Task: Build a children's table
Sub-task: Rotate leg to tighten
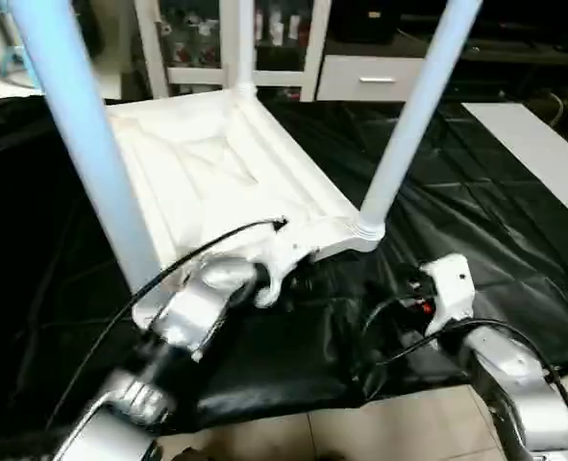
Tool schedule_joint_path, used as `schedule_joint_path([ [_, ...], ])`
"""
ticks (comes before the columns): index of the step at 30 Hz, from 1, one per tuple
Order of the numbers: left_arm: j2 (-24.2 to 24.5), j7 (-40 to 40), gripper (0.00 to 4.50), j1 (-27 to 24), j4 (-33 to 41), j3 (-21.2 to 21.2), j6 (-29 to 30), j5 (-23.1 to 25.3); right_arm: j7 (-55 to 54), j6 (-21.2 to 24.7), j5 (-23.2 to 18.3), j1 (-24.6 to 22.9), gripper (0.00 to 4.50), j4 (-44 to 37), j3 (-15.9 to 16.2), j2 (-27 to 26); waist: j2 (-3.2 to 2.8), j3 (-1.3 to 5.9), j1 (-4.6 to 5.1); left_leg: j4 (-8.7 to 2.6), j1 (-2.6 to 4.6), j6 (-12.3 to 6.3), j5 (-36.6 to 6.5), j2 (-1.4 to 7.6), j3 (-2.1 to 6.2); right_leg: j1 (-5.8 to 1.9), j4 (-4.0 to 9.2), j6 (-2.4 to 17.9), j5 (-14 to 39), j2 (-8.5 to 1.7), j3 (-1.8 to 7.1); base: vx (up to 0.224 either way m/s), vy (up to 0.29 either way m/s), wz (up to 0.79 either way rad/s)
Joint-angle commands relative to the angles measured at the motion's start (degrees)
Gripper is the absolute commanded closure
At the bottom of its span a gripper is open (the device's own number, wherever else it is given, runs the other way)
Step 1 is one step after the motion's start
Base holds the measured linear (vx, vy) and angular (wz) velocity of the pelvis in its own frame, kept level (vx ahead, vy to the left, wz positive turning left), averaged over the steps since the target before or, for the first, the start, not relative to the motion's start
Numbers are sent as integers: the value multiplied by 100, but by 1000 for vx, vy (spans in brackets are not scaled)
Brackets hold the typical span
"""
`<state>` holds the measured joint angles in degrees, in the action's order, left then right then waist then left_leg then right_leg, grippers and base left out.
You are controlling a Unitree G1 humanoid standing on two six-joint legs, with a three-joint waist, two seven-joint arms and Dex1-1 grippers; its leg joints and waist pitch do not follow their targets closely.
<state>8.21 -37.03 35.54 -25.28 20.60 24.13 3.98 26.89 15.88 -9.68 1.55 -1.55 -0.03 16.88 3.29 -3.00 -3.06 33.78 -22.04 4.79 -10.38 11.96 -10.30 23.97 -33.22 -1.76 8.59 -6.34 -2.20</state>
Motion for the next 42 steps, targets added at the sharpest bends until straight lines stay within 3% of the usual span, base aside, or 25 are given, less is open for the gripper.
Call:
schedule_joint_path([
  [1,-103,514,273,167,-350,-66,-124,212,-9,91,-45,-23,132,-129,-15,35,17,391,14,-411,55,-203,-1152,38,-31,-276,332,765,1297,-52,93,0,0,0],
  [7,-510,1756,273,968,-1914,-176,-1103,500,-117,197,-57,-69,132,-297,-77,16,79,408,54,-395,19,-287,-1228,14,-9,-296,364,728,1488,-58,72,0,0,0],
  [10,-593,2003,273,1084,-2130,-223,-1318,536,-129,187,-18,-82,132,-265,-69,27,79,409,58,-386,19,-347,-1199,17,-5,-295,371,782,1468,-70,65,0,0,0],
  [14,-731,2985,273,1285,-2739,-385,-2603,673,-212,214,20,1,132,-248,-55,-12,87,431,57,-365,35,-468,-1102,28,2,-302,347,833,1255,-64,58,0,0,0],
  [16,-780,3017,273,1302,-2787,-468,-2759,590,-215,231,18,2,132,-269,-51,-13,104,430,47,-354,32,-537,-1001,26,-8,-303,333,905,1146,-67,56,0,0,0],
  [19,-1145,2066,273,1024,-2160,-1049,-2959,-375,-211,237,1,-21,132,-317,-41,-36,99,424,-29,-342,62,-600,-797,43,-33,-281,302,1157,970,-88,63,0,0,0],
  [21,-1175,1065,273,590,-1308,-1108,-2746,-969,-202,205,-50,-32,132,-328,-56,-82,86,412,-86,-352,58,-601,-765,62,-47,-283,271,1324,887,-102,71,0,0,0],
  [22,-1160,980,273,534,-1204,-1095,-2728,-1029,-201,200,-60,-32,132,-333,-58,-88,88,407,-87,-357,57,-615,-804,72,-46,-277,276,1345,890,-97,72,0,0,0],
  [24,-859,149,273,-103,-61,-872,-2496,-1670,-185,130,-203,-13,132,-402,-95,-170,-4,395,-93,-391,64,-549,-1047,83,-37,-284,280,1315,1015,-96,73,0,0,0],
  [25,-859,149,273,-103,-61,-872,-2496,-1670,-185,130,-203,-13,132,-402,-95,-170,35,385,-42,-414,42,-489,-1222,87,-37,-282,293,1252,1153,-75,72,0,0,0],
  [26,-582,-213,273,-403,488,-725,-2271,-1942,-154,108,-292,3,132,-454,-119,-207,-56,403,-76,-413,86,-398,-1312,88,-19,-275,260,1227,1215,-87,66,0,0,0],
  [27,-210,-568,273,-748,1118,-600,-1914,-2213,-85,54,-378,16,132,-519,-130,-225,-33,371,-32,-439,75,-294,-1566,87,-22,-254,285,1109,1486,-65,68,0,0,0],
  [28,-83,-679,254,-861,1323,-566,-1799,-2301,-54,32,-406,18,132,-542,-131,-226,-147,363,-30,-475,102,-238,-1723,100,-15,-250,297,1093,1597,-66,82,0,0,0],
  [29,213,-865,245,-1106,1743,-526,-1573,-2479,52,11,-506,0,132,-619,-139,-217,-84,350,28,-467,88,-140,-1909,91,-22,-233,332,979,1790,-46,79,0,0,0],
  [30,682,-1252,239,-1553,2421,-608,-1152,-2740,276,11,-705,-49,132,-756,-157,-176,-171,351,22,-477,117,-65,-1967,88,-14,-211,330,935,1834,-38,87,0,0,0],
  [31,781,-1343,239,-1655,2557,-639,-1061,-2787,333,12,-744,-64,132,-782,-156,-160,-209,342,39,-505,111,-16,-1974,107,1,-224,316,945,1737,-35,92,0,0,0],
  [34,1085,-1706,210,-2097,2954,-869,-736,-3100,572,-27,-839,-123,132,-783,-153,-82,-223,345,25,-484,157,43,-1985,82,-35,-179,321,953,1607,10,99,0,0,0],
  [37,1408,-1829,191,-2430,3306,-1035,-473,-3390,688,-16,-959,-110,132,-744,-212,-32,-204,339,1,-512,117,75,-2009,78,-12,-210,305,880,1744,-3,95,0,0,0],
  [38,1777,-1894,191,-2718,3516,-1295,-245,-3710,789,-56,-1073,-24,132,-619,-272,-37,-195,333,5,-517,118,81,-2028,72,-15,-202,316,851,1781,6,94,0,0,0],
  [39,1973,-1974,165,-2860,3573,-1419,-202,-3800,836,-93,-1080,18,132,-551,-270,-29,-246,350,-1,-510,135,112,-2042,70,-4,-200,288,877,1684,-2,95,0,0,0],
  [40,1973,-1974,165,-2860,3573,-1419,-202,-3800,836,-93,-1080,18,132,-551,-270,-29,-246,326,38,-524,95,111,-2105,47,-5,-208,301,840,1772,17,89,0,0,0],
  [42,2344,-2234,154,-3224,3752,-1764,-35,-4026,906,-118,-1085,65,132,-488,-249,13,-280,334,42,-510,155,150,-2249,45,-8,-171,322,809,1916,12,99,0,0,0],
])
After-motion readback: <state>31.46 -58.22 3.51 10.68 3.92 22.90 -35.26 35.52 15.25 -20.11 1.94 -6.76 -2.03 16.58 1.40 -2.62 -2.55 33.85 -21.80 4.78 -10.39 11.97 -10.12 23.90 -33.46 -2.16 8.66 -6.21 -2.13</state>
